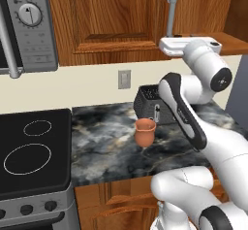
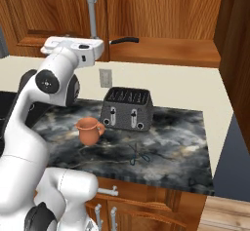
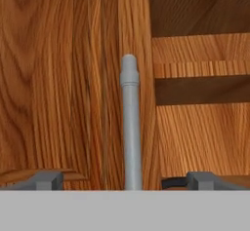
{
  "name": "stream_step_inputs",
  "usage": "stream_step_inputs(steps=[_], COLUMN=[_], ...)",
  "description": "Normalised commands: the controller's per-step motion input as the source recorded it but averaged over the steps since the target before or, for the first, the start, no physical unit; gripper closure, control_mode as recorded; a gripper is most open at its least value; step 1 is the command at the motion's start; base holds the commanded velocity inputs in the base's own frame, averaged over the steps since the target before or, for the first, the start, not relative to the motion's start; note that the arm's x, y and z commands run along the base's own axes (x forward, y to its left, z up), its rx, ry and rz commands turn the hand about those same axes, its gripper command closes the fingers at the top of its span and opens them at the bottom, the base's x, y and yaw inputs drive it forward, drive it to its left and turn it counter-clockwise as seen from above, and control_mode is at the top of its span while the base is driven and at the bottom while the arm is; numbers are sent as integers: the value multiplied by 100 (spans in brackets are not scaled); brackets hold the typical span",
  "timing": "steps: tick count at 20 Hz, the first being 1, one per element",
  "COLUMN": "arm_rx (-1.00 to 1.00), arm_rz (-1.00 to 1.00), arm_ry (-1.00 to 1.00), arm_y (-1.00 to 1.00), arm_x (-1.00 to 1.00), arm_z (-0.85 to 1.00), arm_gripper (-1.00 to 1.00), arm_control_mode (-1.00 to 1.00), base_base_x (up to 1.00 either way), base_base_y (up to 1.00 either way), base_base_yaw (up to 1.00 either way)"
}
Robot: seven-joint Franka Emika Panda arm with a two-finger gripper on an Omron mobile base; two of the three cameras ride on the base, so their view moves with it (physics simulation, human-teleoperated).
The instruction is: Pick the pan from the cabinet and place it on the stove. Then turn on the stove burner for the pan.
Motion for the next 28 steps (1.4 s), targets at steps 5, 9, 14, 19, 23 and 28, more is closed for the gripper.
stream_step_inputs(steps=[5,9,14,19,23,28], arm_rx=[-1,0,0,0,0,0], arm_rz=[0,0,0,0,0,0], arm_ry=[0,0,0,0,0,0], arm_y=[0,0,0,0,0,0], arm_x=[23,26,27,29,32,33], arm_z=[0,0,0,0,0,0], arm_gripper=[-100,-100,-100,-100,-100,-100], arm_control_mode=[-100,-100,-100,-100,-100,-100], base_base_x=[0,0,0,0,0,0], base_base_y=[0,0,0,0,0,0], base_base_yaw=[0,0,0,0,0,0])
